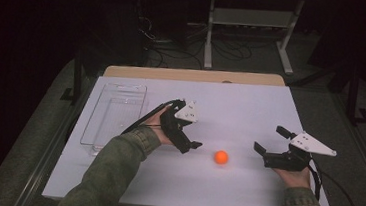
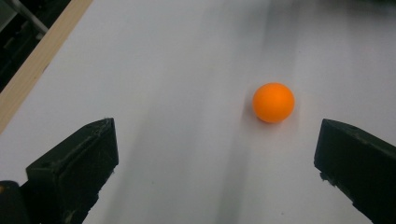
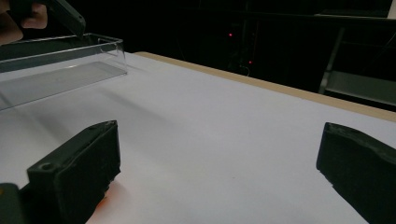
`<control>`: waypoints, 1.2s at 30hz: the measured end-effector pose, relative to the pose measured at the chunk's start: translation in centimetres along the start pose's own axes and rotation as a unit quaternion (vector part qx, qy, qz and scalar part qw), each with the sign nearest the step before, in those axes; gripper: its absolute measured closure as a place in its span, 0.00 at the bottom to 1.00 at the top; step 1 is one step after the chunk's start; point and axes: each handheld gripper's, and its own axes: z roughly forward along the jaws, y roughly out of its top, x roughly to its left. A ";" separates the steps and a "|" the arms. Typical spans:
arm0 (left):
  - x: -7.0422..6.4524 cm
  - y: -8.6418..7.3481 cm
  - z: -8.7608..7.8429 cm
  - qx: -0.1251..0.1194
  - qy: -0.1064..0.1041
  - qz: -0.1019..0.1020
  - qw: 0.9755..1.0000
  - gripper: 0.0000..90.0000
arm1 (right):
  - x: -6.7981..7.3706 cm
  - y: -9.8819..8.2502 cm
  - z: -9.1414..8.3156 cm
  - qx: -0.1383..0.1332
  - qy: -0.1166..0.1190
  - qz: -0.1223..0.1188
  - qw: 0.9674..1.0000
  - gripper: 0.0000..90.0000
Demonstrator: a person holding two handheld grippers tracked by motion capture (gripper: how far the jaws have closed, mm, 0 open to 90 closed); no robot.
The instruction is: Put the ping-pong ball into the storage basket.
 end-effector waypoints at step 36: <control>-0.6 1.5 4.6 0.056 -0.047 0.029 0.997 0.00 | 0.0 0.0 0.0 0.001 0.000 0.002 1.000 0.00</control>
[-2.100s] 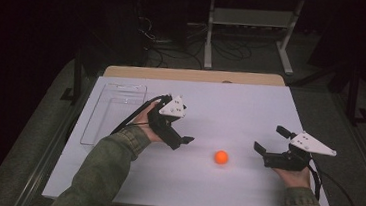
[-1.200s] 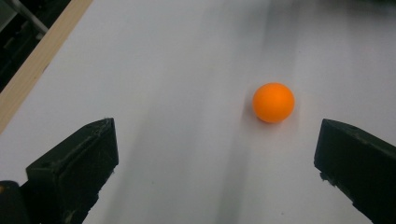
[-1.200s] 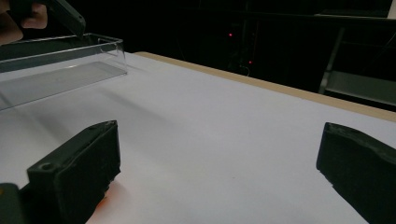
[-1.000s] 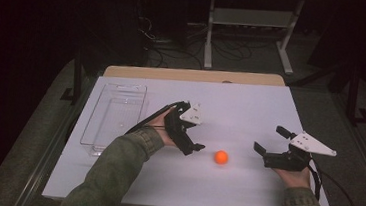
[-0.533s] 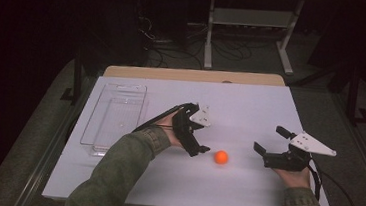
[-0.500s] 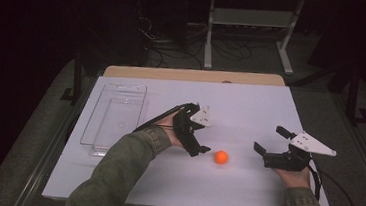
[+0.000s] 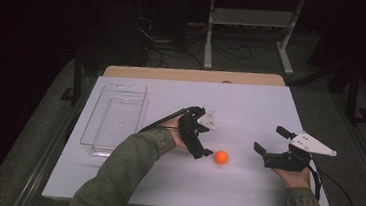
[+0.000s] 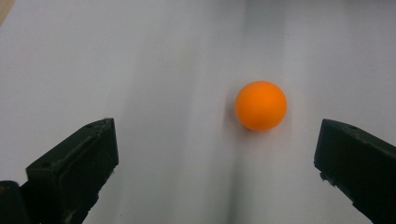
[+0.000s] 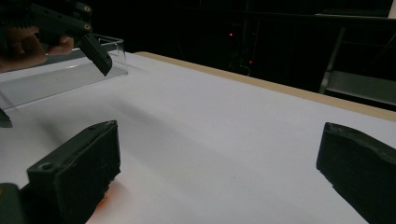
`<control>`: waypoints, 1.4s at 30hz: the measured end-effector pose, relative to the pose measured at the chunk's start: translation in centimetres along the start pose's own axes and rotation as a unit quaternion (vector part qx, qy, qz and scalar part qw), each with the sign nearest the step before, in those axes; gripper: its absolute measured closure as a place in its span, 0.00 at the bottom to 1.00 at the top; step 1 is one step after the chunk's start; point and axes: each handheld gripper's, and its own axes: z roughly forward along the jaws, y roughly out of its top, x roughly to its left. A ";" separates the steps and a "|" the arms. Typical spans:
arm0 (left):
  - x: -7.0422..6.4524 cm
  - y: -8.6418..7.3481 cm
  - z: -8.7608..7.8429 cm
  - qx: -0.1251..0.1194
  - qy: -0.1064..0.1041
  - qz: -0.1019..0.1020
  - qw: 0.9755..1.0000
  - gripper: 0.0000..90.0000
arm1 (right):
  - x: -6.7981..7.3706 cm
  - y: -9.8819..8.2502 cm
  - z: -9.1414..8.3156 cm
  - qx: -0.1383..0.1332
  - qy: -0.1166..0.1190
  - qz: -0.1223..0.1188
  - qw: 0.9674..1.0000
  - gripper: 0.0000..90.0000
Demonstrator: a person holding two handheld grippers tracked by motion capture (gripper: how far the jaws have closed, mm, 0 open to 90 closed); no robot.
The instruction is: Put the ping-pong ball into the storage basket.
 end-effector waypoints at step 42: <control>-0.6 1.0 4.7 0.031 -0.052 0.014 0.998 0.00 | 0.0 -0.1 -0.1 0.002 -0.001 0.000 1.000 0.00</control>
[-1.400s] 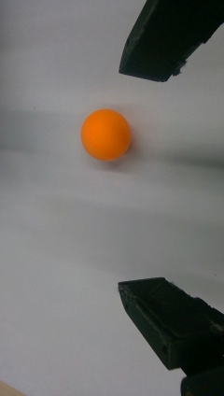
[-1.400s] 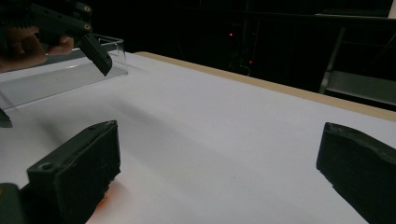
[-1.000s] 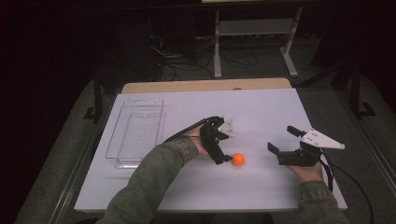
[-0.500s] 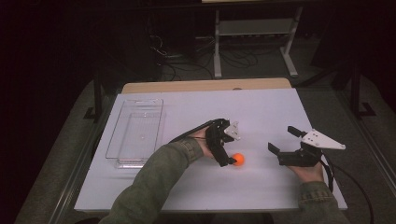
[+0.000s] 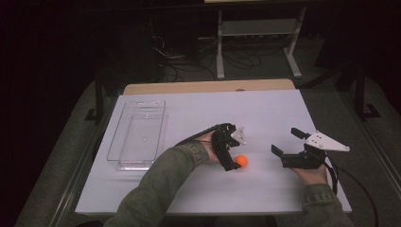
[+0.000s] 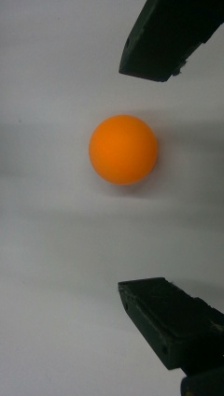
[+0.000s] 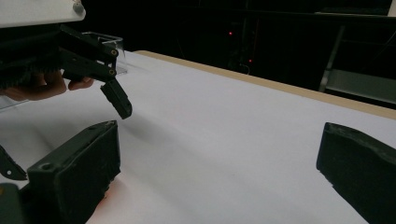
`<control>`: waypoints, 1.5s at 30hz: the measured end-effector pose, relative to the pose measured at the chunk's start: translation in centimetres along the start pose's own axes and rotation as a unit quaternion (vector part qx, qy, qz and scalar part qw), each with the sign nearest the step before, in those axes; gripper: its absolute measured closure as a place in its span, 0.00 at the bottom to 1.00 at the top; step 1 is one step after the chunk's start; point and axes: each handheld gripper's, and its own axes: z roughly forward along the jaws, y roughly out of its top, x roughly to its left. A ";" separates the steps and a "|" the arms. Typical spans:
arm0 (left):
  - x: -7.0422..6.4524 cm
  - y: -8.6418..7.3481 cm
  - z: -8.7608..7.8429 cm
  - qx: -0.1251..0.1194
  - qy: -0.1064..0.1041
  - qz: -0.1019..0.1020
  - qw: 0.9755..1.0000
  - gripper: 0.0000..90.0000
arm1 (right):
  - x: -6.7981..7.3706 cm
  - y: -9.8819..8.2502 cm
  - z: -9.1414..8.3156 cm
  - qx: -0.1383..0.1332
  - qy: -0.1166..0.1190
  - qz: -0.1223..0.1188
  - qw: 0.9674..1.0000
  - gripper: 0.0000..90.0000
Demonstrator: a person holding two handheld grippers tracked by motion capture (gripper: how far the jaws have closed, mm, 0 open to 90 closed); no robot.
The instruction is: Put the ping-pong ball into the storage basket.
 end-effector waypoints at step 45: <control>-0.3 1.4 2.7 0.034 -0.037 0.020 0.999 0.07 | 0.0 0.0 0.0 0.001 0.002 -0.002 1.000 0.00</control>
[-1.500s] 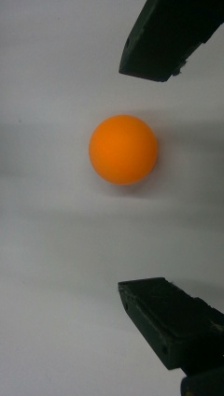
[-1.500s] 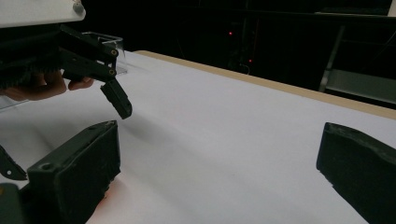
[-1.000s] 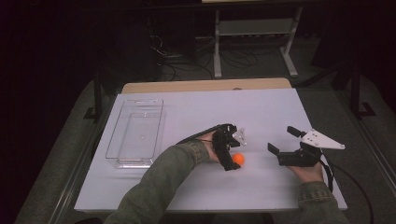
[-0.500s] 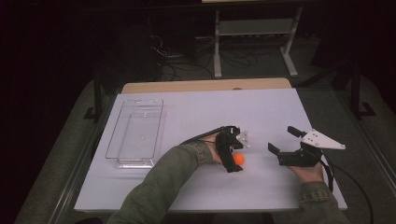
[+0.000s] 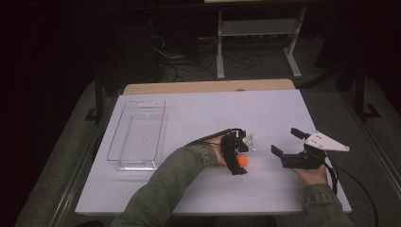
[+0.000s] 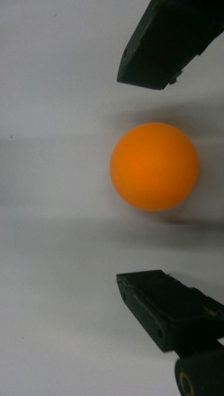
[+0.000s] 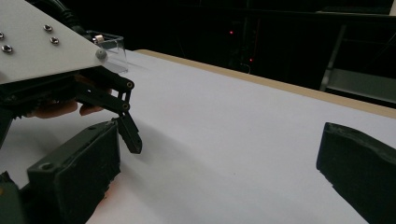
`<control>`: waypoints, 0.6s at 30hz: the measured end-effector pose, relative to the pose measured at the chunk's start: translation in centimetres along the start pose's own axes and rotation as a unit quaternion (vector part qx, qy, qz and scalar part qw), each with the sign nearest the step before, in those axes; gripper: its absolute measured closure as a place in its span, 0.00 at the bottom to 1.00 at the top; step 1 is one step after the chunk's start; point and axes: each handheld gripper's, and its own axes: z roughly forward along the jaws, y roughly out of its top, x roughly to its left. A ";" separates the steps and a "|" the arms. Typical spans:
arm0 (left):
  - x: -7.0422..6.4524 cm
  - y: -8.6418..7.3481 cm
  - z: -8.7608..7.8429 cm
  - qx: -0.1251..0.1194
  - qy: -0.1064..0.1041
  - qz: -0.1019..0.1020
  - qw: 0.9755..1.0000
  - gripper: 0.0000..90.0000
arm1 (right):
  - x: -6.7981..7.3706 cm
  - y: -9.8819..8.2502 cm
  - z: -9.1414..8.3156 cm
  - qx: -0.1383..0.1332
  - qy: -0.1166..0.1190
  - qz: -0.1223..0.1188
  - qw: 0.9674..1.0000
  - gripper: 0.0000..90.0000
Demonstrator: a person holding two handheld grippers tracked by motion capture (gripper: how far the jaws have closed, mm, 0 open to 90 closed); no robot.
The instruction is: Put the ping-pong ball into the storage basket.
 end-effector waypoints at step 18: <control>-0.2 -0.1 -0.4 0.007 0.005 0.002 1.000 0.42 | 0.0 0.0 0.0 0.001 0.000 -0.001 1.000 0.00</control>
